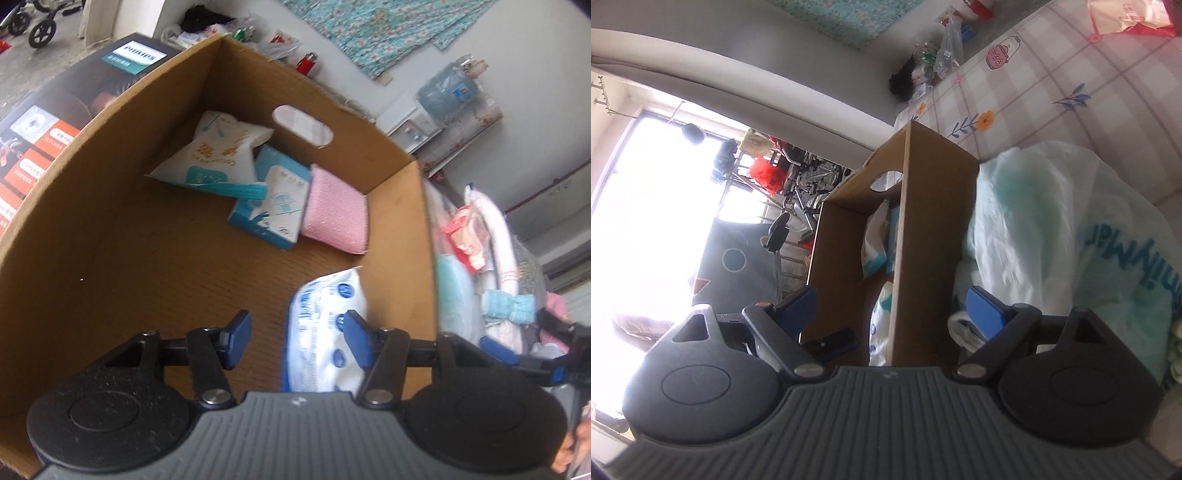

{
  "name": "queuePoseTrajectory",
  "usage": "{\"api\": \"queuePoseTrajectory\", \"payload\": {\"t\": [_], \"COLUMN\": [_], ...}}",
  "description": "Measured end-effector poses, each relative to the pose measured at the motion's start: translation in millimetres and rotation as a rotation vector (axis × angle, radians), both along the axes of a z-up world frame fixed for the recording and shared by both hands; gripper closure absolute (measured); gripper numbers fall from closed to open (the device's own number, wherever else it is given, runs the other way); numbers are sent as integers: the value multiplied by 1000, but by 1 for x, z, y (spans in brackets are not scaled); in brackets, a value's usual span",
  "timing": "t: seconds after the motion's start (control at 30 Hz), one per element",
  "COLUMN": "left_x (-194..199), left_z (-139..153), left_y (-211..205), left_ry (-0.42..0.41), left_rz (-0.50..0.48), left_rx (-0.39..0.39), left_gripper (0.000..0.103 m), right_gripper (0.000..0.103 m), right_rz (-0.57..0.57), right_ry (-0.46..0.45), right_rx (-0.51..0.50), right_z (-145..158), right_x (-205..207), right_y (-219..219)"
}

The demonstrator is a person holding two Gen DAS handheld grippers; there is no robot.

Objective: Organize soft objects
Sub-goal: 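Lower the wet-wipes pack into the cardboard box with the left gripper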

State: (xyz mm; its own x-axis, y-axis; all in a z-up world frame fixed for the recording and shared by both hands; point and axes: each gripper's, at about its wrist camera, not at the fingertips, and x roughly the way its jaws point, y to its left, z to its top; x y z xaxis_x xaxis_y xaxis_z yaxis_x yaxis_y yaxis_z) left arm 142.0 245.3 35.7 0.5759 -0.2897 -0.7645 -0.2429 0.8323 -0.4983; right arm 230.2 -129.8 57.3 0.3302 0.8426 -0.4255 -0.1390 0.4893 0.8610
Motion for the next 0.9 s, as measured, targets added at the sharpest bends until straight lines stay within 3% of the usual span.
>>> {"api": "queuePoseTrajectory", "payload": {"t": [0.17, 0.3, 0.37, 0.47, 0.6, 0.7, 0.77, 0.83, 0.9], "left_x": [1, 14, 16, 9, -2, -1, 2, 5, 11], "left_z": [7, -9, -17, -14, -8, -14, -20, -24, -28], "left_y": [-32, -56, -56, -44, -34, -26, -22, -24, -27], "left_ry": [-54, 23, 55, 53, 61, 90, 104, 113, 141], "left_rz": [-127, -187, -182, -147, -91, -88, -82, -71, -69], "left_rx": [61, 177, 228, 227, 337, 270, 213, 228, 253], "left_gripper": [43, 46, 45, 46, 51, 46, 37, 26, 25], "right_gripper": [14, 14, 14, 14, 14, 14, 14, 14, 14], "right_rz": [13, 16, 22, 23, 19, 15, 16, 17, 19], "right_ry": [-50, -46, -39, -39, -25, -20, -22, -35, -50], "right_rx": [-8, -4, -4, -26, -21, -11, -12, -20, -27], "right_z": [-6, -20, -26, -33, -40, -42, -42, -39, -35], "right_x": [-25, -41, -47, -52, -49, -48, -48, -51, -55], "right_y": [1, 4, 4, 1, -8, -10, -10, -9, -9]}}
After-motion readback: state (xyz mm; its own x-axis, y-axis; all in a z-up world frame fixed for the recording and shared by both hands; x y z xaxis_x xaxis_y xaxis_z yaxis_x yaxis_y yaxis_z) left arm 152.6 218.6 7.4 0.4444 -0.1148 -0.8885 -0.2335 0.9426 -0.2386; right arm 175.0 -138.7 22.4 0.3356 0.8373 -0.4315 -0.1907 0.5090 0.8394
